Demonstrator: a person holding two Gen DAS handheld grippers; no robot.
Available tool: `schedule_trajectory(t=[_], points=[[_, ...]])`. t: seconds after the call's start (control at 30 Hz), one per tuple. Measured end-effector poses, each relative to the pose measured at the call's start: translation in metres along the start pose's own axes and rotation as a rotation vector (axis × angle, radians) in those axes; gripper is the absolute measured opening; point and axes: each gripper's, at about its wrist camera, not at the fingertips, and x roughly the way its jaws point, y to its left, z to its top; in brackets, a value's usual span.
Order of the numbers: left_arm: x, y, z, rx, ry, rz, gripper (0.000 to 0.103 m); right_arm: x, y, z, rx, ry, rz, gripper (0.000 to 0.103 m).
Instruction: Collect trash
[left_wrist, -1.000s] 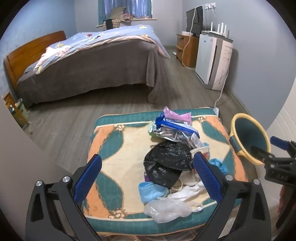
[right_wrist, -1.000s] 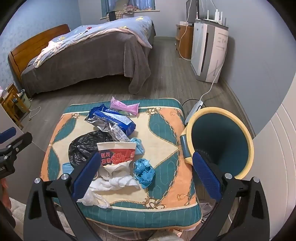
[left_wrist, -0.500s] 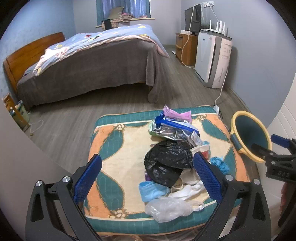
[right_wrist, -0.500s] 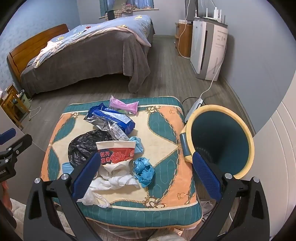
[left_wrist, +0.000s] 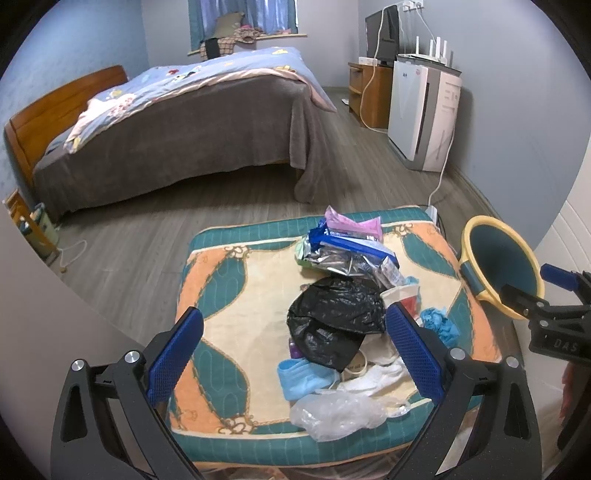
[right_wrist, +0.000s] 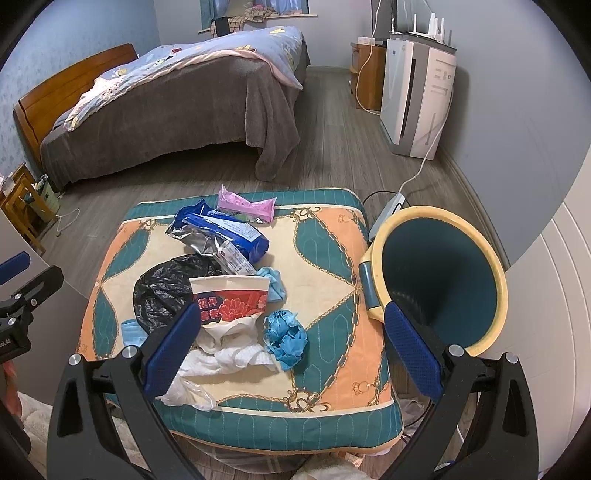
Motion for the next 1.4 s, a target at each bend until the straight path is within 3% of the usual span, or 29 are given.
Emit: schedule_trajectory(t=[0.33, 1.4], points=[[0.007, 0.002, -0.013, 0.0, 0.006, -0.001, 0.098, 0.004, -0.004, -0.001, 0.015, 0.017, -0.003, 0.098], [0.01, 0.001, -0.014, 0.01, 0.012, 0.005, 0.098, 0.005, -0.006, -0.001, 0.02, 0.023, -0.006, 0.098]])
